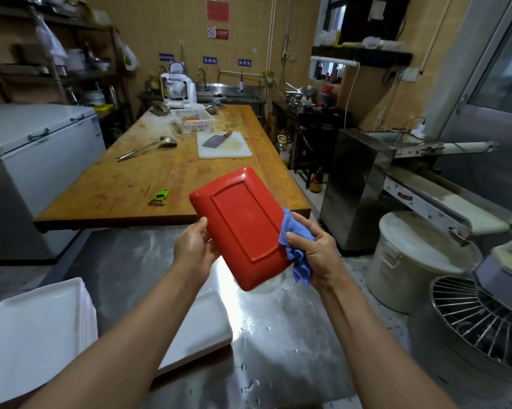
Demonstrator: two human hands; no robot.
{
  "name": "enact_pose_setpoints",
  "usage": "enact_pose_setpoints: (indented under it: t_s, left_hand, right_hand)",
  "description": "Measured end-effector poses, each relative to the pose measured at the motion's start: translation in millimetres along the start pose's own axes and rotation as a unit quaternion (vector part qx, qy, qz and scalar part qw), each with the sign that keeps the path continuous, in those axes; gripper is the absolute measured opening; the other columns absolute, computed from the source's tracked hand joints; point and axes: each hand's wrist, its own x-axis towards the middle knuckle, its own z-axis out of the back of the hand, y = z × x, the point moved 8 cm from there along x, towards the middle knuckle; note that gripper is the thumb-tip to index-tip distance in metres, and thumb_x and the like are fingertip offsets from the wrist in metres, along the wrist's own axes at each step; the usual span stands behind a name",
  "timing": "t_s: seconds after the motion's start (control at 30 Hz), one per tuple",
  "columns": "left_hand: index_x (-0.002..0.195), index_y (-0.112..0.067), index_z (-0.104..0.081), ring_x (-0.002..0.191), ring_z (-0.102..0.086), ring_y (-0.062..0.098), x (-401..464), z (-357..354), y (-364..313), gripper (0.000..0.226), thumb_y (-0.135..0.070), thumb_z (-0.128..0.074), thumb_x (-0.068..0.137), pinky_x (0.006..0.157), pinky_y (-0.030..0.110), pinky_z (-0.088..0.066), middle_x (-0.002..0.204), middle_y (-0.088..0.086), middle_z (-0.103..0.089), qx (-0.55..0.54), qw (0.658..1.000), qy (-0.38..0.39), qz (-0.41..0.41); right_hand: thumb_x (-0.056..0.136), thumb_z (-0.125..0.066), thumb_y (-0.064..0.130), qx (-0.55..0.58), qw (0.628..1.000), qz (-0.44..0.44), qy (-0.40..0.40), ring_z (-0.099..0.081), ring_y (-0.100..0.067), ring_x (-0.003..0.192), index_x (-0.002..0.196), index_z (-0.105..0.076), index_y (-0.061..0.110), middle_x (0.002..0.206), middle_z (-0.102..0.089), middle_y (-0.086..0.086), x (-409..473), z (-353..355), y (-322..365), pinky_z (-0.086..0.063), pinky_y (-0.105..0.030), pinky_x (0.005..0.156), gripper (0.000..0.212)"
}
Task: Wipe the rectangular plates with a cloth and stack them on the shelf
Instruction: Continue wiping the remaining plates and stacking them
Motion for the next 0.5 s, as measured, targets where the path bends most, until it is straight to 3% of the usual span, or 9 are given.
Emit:
enact_pose_setpoints:
  t_s: [0.07,0.13,0.2,0.27,0.37,0.5]
  left_hand:
    - [0.109,-0.017,-0.057,0.083,-0.060,0.019,3.0,11.5,-23.2,0.020,-0.029,-0.048,0.096,0.075,0.035,-0.048,0.090,0.002,-0.062,0.112,0.993,-0.001,-0.037]
    - [0.109,-0.016,-0.060,0.086,-0.058,0.018,3.6,14.6,-57.4,0.035,-0.038,-0.063,0.082,0.075,0.033,-0.047,0.097,0.002,-0.063,0.233,0.967,0.003,-0.103]
    - [0.113,-0.013,-0.064,0.089,-0.061,0.018,2.0,6.8,-81.8,0.057,-0.043,-0.071,0.066,0.082,0.032,-0.049,0.104,0.005,-0.067,0.326,0.934,0.060,-0.131]
    - [0.106,-0.014,-0.068,0.089,-0.066,0.020,-3.7,-2.7,-85.8,0.049,-0.038,-0.077,0.064,0.084,0.034,-0.053,0.101,0.008,-0.071,0.386,0.906,0.148,-0.090]
    - [0.102,-0.013,-0.066,0.072,-0.068,0.016,-14.2,-5.9,-80.7,0.040,-0.024,-0.081,0.066,0.062,0.028,-0.056,0.086,0.006,-0.072,0.399,0.893,0.205,-0.035]
    - [0.099,-0.013,-0.064,0.062,-0.064,0.014,-13.0,4.6,-81.0,0.034,-0.024,-0.068,0.067,0.057,0.026,-0.055,0.084,0.008,-0.066,0.316,0.931,0.174,-0.048]
  right_hand:
    - [0.078,-0.060,-0.013,-0.017,0.999,-0.011,0.035,-0.070,-0.022,0.070,0.116,-0.062,0.005,0.093,-0.071,-0.013,4.8,1.0,2.9,-0.058,-0.031,0.059,0.042]
    - [0.073,-0.066,-0.010,-0.060,0.994,-0.016,0.086,-0.069,-0.026,0.085,0.118,-0.061,0.005,0.105,-0.069,-0.016,10.6,-0.6,7.2,-0.059,-0.035,0.074,0.048]
    - [0.065,-0.069,-0.002,-0.090,0.985,-0.033,0.144,-0.068,-0.028,0.092,0.117,-0.062,0.008,0.108,-0.069,-0.015,13.0,-7.3,10.4,-0.058,-0.035,0.077,0.053]
    - [0.064,-0.067,0.001,-0.113,0.976,-0.044,0.181,-0.069,-0.025,0.091,0.114,-0.064,0.010,0.105,-0.071,-0.010,15.2,-14.3,12.7,-0.058,-0.031,0.074,0.051]
    - [0.064,-0.065,0.002,-0.119,0.971,-0.042,0.205,-0.069,-0.023,0.090,0.113,-0.064,0.010,0.103,-0.071,-0.009,20.7,-25.6,16.8,-0.057,-0.029,0.074,0.049]
    - [0.069,-0.066,0.003,-0.162,0.967,-0.011,0.197,-0.069,-0.021,0.085,0.105,-0.067,0.014,0.100,-0.071,-0.009,28.3,-39.6,25.7,-0.057,-0.029,0.072,0.038]
